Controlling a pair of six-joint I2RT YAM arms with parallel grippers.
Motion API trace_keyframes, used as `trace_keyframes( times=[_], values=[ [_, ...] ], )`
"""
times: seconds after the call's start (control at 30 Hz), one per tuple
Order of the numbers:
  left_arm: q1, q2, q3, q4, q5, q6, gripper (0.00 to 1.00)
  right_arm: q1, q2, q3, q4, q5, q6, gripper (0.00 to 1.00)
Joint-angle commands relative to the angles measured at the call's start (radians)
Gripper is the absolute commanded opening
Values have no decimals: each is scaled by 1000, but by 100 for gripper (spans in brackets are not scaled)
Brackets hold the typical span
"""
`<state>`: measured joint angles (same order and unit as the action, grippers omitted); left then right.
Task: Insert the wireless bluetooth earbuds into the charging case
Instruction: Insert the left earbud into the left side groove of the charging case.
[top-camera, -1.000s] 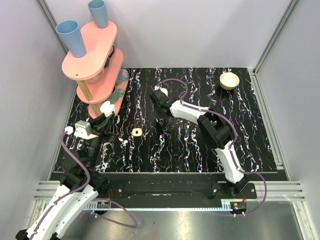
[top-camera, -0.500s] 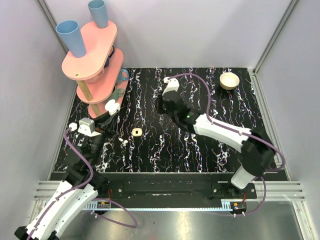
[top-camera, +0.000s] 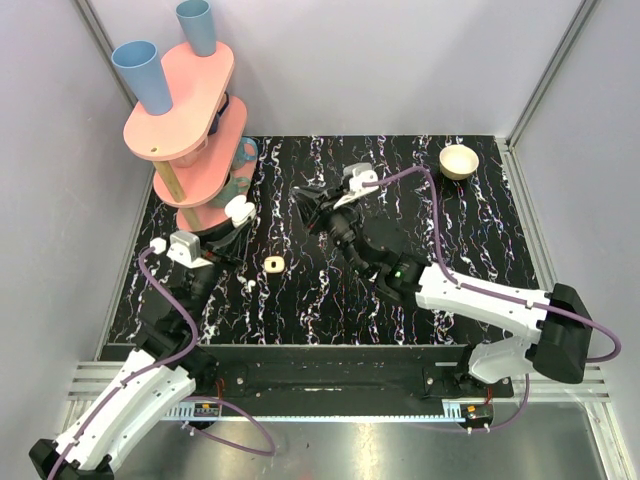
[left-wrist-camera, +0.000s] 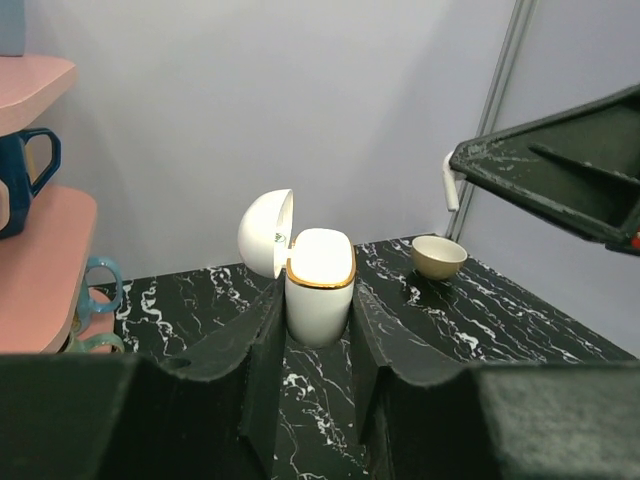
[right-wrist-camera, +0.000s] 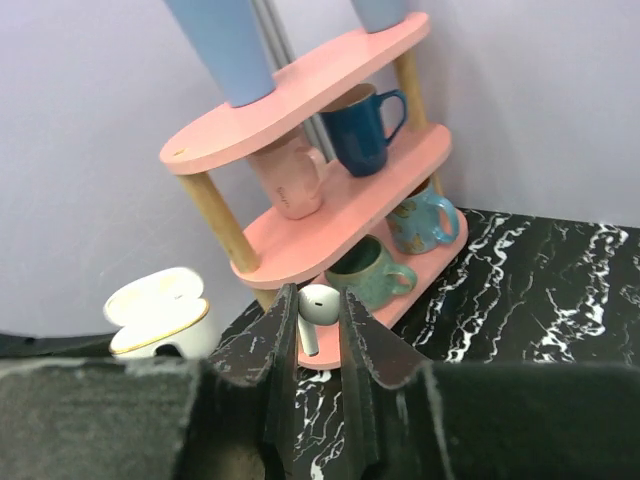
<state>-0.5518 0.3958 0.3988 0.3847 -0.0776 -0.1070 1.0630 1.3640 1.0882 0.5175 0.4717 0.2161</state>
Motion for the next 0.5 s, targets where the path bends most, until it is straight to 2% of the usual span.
trace_keyframes(
  times=[0.0,0.2,0.47],
  values=[
    [0,15,-3,112,50,-23,0,64,-6,-43,278,24,-135,8],
    [0,17,-29,174,108,-26,0,120,50,-31,416,-13,-207,9],
    [0,26,-58,246,170,-22,0,135,104,27,408,-103,-210,9]
  ],
)
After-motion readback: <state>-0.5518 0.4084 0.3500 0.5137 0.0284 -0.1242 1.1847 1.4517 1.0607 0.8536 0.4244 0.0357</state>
